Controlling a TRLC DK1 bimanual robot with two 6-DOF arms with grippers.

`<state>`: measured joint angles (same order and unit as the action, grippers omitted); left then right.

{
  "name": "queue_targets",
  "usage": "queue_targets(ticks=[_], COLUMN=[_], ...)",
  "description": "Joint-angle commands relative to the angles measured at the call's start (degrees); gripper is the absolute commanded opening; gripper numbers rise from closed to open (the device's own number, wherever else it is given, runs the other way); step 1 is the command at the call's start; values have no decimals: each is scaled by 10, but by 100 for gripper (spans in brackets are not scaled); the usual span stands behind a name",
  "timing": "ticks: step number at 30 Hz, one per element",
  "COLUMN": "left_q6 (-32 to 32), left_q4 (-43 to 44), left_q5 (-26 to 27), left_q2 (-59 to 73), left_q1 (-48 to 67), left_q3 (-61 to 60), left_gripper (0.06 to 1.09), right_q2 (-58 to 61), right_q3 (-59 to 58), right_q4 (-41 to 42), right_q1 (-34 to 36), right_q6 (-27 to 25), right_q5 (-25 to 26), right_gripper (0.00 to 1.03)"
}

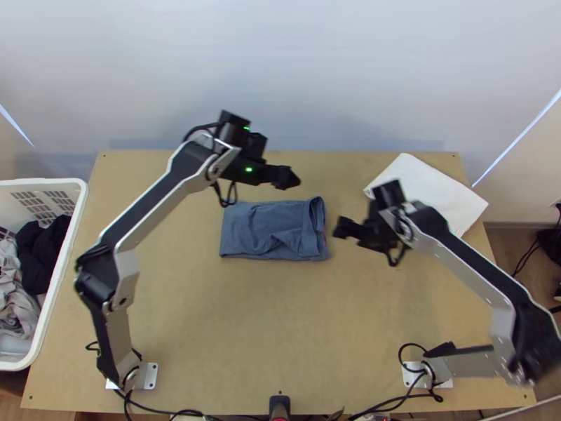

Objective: Fold the t-shirt

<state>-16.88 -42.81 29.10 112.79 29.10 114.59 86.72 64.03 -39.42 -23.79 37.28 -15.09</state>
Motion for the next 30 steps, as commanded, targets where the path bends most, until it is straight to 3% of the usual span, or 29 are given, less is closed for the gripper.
queue_targets(ticks=[1, 4, 11, 27, 30], left_q6=[15, 15, 15, 27, 27], left_q4=[14, 21, 25, 22, 22], left_q5=[1, 0, -6, -6, -6], left_q2=[-75, -90, -110, -129, -129], left_q1=[-42, -49, -62, -99, -99], left_q3=[-92, -114, -126, -150, -152], left_gripper=[104, 104, 104, 104, 104], right_q2=[128, 163, 229, 280, 283], right_q3=[107, 147, 187, 193, 191], right_q4=[21, 22, 39, 58, 65], right_q1=[-66, -86, -94, -78, -78], right_q6=[-1, -14, -37, -33, -21], right_q5=[19, 62, 109, 109, 74], right_gripper=[100, 100, 100, 100, 99])
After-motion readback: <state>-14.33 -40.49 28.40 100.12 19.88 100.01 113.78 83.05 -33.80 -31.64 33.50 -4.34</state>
